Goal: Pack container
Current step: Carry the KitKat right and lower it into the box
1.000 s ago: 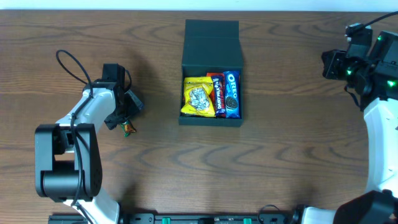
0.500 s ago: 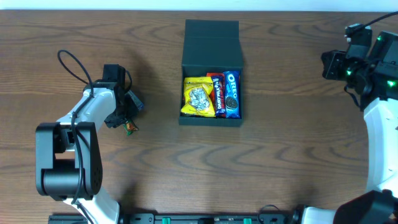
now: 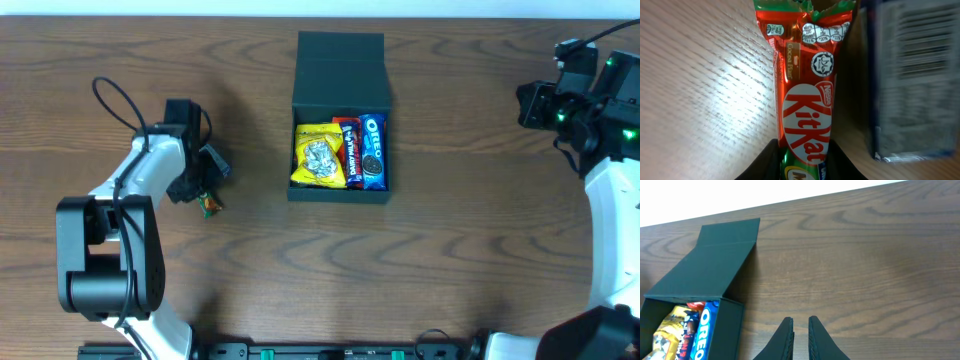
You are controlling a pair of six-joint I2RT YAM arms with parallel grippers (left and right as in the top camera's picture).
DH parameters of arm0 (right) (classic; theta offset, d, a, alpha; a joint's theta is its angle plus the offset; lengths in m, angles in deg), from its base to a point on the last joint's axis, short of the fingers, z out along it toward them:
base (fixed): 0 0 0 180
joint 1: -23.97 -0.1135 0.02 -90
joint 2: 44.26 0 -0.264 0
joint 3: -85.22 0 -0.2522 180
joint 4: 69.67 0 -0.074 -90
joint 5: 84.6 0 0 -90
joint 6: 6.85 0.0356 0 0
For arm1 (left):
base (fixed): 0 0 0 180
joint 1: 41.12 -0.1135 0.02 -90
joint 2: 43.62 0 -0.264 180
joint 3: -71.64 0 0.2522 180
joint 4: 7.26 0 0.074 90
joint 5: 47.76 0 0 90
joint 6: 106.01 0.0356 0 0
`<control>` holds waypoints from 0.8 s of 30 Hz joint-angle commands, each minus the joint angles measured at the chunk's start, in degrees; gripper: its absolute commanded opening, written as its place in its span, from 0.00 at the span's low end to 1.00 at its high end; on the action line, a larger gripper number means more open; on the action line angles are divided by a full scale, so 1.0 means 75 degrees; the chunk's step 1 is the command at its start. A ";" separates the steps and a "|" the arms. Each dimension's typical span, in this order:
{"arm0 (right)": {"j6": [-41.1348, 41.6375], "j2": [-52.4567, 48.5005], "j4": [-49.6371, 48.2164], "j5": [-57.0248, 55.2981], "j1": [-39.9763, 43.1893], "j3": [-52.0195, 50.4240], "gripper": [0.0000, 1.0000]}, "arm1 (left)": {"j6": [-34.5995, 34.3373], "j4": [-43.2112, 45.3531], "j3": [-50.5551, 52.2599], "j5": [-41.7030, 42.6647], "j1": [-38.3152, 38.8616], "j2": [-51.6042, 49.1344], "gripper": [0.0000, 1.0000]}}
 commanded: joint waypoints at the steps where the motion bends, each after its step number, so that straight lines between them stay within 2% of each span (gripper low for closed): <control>1: 0.0085 0.0146 0.0000 0.0085 0.0020 0.0061 0.11 | 0.0035 -0.0452 -0.1020 -0.0254 -0.0017 -0.0035 0.06; 5: 0.0085 0.0146 -0.0023 0.0085 0.0020 0.0061 0.11 | 0.0388 -0.1116 -0.2229 -0.0650 0.0134 0.0038 0.06; 11: 0.0085 0.0146 -0.0108 0.0085 0.0020 0.0061 0.11 | 0.1250 -0.1087 -0.3576 -0.0647 0.1174 0.0119 0.06; 14: 0.0085 0.0146 -0.0117 0.0085 0.0020 0.0061 0.11 | 0.1513 -0.0731 -0.3722 -0.0638 0.2034 0.0119 0.06; 20: 0.0085 0.0146 -0.0117 0.0085 0.0020 0.0061 0.11 | 0.1445 0.0073 -0.3719 -0.0460 0.3477 -0.0122 0.06; 24: 0.0085 0.0146 -0.0108 0.0085 0.0020 0.0061 0.11 | 0.1329 0.0213 -0.3724 0.0239 0.4109 -0.0720 0.06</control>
